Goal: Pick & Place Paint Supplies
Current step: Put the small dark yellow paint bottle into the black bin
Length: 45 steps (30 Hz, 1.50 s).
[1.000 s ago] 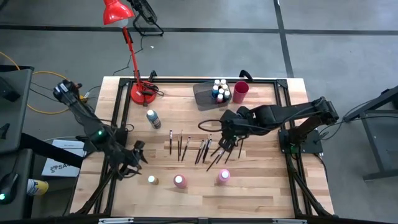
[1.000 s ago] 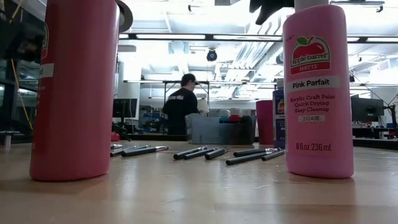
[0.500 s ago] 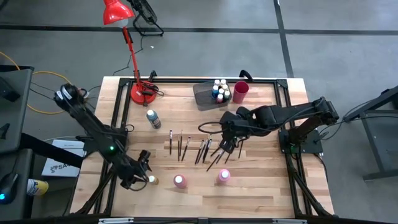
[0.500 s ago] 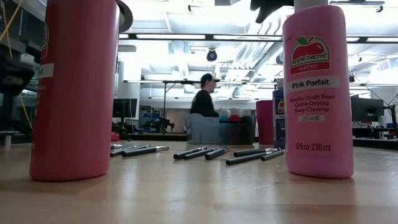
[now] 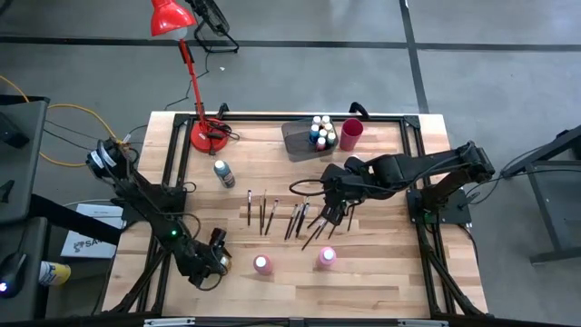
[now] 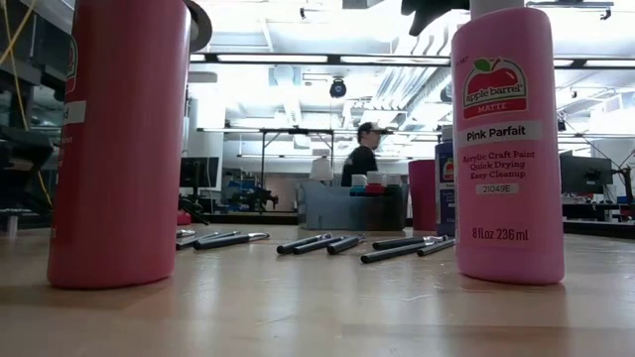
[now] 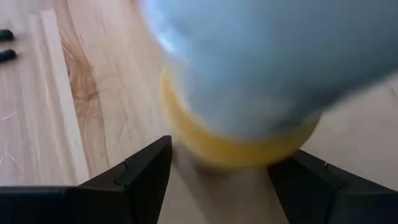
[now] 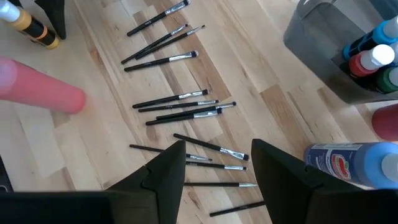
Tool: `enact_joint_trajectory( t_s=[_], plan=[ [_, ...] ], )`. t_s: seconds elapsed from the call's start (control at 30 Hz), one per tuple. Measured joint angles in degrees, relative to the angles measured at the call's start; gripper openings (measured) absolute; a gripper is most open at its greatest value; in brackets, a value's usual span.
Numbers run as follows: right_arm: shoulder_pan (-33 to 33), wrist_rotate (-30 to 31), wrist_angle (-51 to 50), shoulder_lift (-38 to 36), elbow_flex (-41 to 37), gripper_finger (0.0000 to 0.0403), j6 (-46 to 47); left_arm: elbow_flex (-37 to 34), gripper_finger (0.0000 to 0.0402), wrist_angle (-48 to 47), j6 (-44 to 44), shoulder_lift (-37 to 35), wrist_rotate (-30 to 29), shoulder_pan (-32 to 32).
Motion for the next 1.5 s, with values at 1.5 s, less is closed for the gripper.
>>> enact_joint_trajectory(
  t_s=[1.5],
  plan=[
    [-0.02,-3.35,7.78,-0.02,0.0,0.0176,-2.98,2.5,0.0143,11.21,-11.91,-1.44,-22.02,-0.79]
  ],
)
